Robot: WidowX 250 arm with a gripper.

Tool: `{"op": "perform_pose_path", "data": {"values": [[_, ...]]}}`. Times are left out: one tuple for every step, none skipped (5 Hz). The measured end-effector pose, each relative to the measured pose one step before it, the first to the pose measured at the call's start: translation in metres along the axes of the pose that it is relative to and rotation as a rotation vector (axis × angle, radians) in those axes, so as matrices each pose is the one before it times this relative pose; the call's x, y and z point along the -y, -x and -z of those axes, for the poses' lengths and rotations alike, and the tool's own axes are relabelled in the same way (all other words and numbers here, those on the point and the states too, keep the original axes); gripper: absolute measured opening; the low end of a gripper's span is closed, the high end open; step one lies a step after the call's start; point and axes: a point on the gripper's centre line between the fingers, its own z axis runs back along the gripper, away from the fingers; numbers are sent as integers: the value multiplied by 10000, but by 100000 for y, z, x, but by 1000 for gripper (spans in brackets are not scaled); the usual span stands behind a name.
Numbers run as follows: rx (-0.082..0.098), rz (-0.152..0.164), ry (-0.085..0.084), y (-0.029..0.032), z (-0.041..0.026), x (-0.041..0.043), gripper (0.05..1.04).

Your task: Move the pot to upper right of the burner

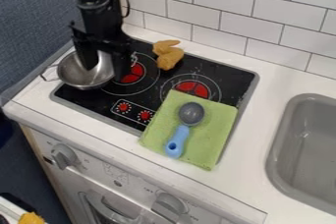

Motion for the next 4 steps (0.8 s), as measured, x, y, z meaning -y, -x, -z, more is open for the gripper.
{"op": "perform_pose_path", "data": {"values": [[-347, 219, 169, -706, 2380, 158, 999], [-281, 153, 89, -472, 1272, 505, 950], [0, -64, -40, -34, 32, 86, 670], [115, 13, -83, 202, -509, 499, 373]]}}
